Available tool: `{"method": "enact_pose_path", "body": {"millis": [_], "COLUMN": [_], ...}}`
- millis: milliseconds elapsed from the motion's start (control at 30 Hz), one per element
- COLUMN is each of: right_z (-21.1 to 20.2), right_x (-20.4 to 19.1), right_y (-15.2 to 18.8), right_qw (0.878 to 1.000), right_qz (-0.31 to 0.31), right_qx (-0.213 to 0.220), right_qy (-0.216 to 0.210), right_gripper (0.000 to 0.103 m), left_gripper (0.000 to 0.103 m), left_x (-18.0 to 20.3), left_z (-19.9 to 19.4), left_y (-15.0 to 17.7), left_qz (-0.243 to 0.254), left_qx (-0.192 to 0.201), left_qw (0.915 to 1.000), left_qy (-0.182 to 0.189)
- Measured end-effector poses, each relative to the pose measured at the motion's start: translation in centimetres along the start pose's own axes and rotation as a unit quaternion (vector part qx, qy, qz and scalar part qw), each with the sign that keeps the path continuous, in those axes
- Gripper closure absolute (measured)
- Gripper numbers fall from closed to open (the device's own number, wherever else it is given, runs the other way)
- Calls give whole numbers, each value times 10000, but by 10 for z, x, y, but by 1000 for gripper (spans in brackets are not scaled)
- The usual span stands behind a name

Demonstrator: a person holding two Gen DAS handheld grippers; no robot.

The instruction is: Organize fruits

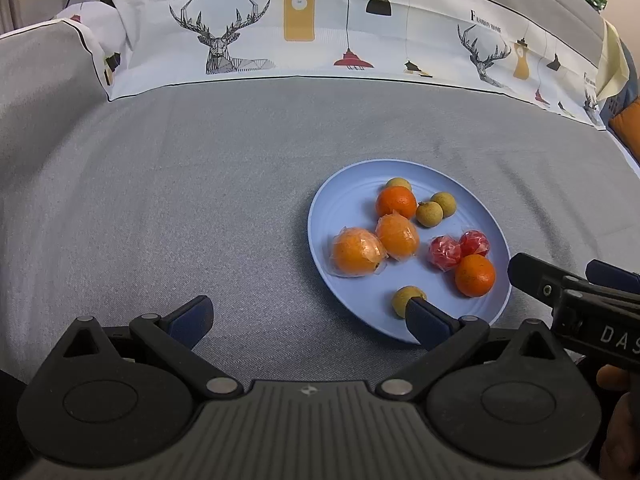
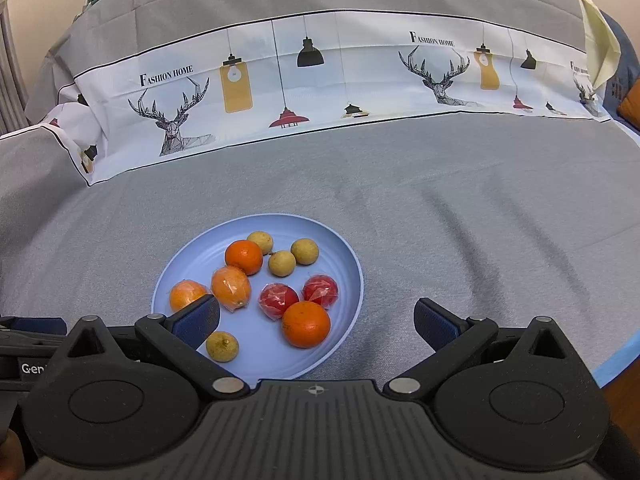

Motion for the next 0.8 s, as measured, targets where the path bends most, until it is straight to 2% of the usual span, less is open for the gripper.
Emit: {"method": "enact_pose_path", "body": {"millis": [800], "right_z": [1], "right_x": [4], "right_y": [-2], "right_qw": [9999], "right_qz": [116], "right_qx": [1], "right_qy": [50], "right_gripper": [1], "left_gripper": [1], "left_x": [4], "left_z": [2], "left_y": [-5], "left_qz": [23], "left_qx": [57], "left_qw": [10000], "left_qy": [42]}}
Point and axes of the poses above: each gripper's, at about its wrist camera, not at the fingertips, and z roughly the way its jaws point, x to its right, y to its underside, the point moved 4 cm from there along z, roughly the way its jaws point, and after that the axes turned 12 degrees about -y, right-handed, at the moved point
